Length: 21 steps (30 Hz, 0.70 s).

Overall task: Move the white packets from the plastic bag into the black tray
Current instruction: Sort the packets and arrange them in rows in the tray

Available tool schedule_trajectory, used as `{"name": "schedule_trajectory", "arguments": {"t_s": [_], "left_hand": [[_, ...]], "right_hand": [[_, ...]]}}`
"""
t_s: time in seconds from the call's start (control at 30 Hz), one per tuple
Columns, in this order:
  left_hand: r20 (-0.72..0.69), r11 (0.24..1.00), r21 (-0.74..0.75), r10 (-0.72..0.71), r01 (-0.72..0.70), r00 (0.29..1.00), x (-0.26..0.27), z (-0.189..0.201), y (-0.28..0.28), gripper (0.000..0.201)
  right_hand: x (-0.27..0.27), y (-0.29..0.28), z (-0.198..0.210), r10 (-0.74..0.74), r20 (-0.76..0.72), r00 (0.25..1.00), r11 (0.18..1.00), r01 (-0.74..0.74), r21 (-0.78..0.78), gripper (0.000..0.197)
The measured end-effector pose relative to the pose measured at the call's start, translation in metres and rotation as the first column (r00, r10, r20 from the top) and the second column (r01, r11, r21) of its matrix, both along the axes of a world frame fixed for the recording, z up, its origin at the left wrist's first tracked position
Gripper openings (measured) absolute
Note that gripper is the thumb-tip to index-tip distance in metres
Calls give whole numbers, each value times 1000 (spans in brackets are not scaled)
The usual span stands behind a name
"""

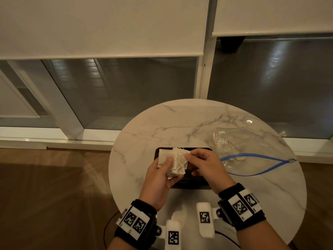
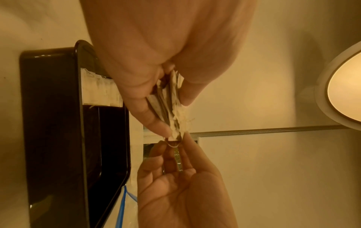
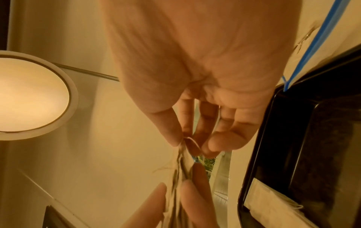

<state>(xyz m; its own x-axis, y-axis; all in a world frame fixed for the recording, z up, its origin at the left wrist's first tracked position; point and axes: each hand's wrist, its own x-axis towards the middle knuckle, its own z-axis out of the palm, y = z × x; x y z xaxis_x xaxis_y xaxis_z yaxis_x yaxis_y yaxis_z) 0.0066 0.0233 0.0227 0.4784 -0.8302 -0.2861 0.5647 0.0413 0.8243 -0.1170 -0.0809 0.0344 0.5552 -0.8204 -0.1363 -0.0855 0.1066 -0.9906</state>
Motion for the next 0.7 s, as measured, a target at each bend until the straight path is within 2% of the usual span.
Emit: {"name": "schedule_trajectory", "arguments": {"t_s": [0.17,0.7], "left_hand": [[35,1000,-21,-4,4,999,-3,2,0,29],[27,996,5,88,-88,996,5,-9,1,24]], "right_hand": [[-2,-1,5,-60,53,997,997,57,52,12],[10,-3,6,-131,5,991,990,131,45,4]]}}
